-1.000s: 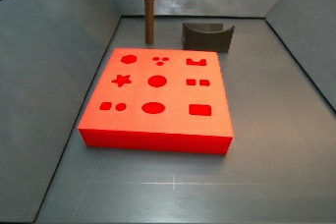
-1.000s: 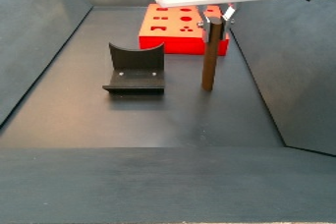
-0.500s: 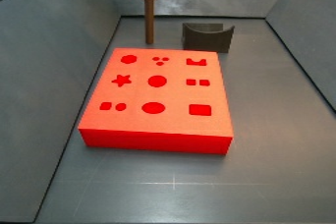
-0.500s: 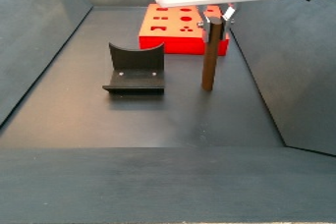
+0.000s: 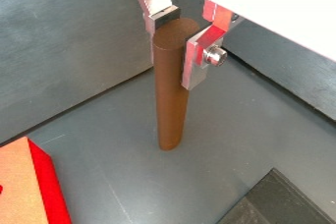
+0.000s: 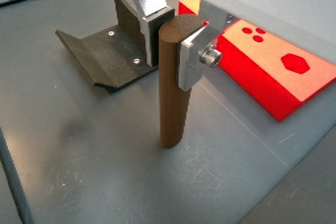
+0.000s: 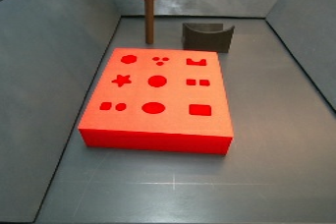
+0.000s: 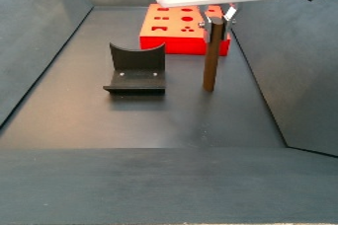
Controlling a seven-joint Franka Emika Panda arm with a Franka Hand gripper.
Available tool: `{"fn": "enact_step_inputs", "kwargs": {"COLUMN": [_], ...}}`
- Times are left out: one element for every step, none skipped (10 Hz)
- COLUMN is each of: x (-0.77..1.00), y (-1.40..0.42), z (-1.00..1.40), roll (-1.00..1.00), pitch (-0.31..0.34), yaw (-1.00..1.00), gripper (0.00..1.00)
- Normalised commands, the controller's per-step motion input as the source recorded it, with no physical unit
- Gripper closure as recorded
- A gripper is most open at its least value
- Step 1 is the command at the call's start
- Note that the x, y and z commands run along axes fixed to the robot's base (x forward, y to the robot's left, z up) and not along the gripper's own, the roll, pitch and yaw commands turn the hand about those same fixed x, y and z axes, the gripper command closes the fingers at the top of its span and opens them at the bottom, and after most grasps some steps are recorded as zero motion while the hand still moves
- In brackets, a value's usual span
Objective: Pick up the oval object. Move up. Move to above the board. Insert the oval object.
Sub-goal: Pick up the oval object.
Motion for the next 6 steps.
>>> {"fn": "enact_step_inputs", "kwargs": {"x": [0.0,0.0,0.0,0.0,0.0,0.0], "y": [0.0,0.0,0.0,0.0,0.0,0.0], "z": [0.0,0.0,0.0,0.0,0.0,0.0], "roll": [0.01,0.01,0.01,0.01,0.01,0.01], "pitch": [0.0,0.0,0.0,0.0,0.0,0.0], "yaw": [0.02,0.02,0.02,0.02,0.02,0.02], "gripper": [1.0,1.0,1.0,1.0,1.0,1.0]}}
